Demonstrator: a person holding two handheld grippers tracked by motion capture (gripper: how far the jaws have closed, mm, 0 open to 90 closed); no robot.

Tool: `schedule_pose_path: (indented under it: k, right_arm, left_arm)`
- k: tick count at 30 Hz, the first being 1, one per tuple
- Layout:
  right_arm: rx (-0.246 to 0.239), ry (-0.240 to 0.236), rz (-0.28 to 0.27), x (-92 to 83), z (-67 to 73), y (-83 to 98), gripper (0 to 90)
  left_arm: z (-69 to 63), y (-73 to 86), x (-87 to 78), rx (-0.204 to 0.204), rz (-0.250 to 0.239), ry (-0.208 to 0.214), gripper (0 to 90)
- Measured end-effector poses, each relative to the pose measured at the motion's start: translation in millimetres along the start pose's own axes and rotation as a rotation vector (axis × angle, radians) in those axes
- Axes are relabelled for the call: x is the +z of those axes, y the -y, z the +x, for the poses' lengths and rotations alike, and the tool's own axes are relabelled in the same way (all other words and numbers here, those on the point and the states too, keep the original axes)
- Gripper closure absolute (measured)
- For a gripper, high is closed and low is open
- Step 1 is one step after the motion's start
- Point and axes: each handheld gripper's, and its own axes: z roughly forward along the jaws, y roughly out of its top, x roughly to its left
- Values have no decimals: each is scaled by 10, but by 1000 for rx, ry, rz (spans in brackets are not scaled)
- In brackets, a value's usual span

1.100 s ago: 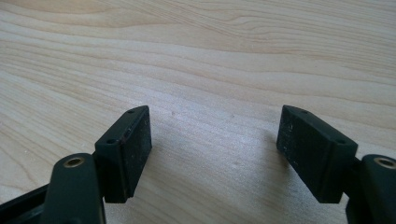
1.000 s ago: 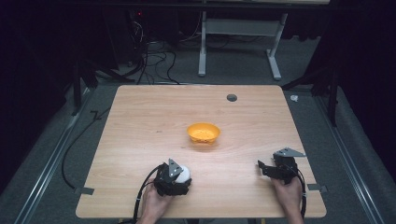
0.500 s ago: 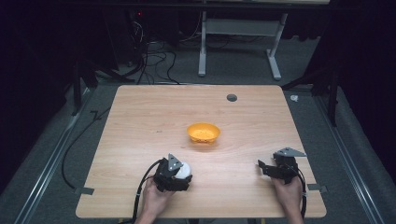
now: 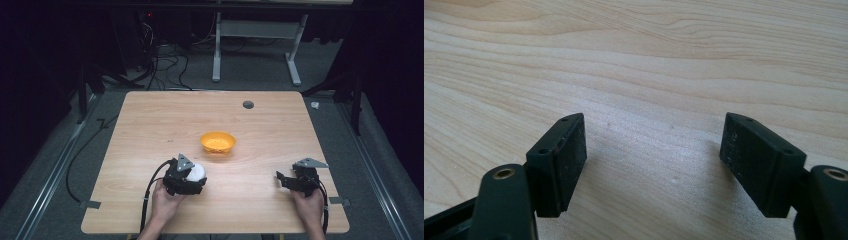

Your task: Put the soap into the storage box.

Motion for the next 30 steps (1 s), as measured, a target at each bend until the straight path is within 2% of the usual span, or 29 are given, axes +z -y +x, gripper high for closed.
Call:
schedule_pose_path:
  k: [10,14,21,26,30]
  right_arm:
    - [1,-7,2,-2,-7,-1,273]
    - [-7,-5,2,3,3,-2,272]
    - [-6,-6,1,3,5,-2,272]
    - [-10,-8,2,4,10,-3,270]
    - [-11,-7,2,4,11,-3,270]
  left_arm:
    - [32,-193,7,-2,5,4,245]
    - [40,-282,-2,-15,-19,20,245]
    - [68,-425,17,-8,-29,22,245]
    - [102,-513,31,-31,-42,40,245]
    - [104,-580,32,-24,-45,39,244]
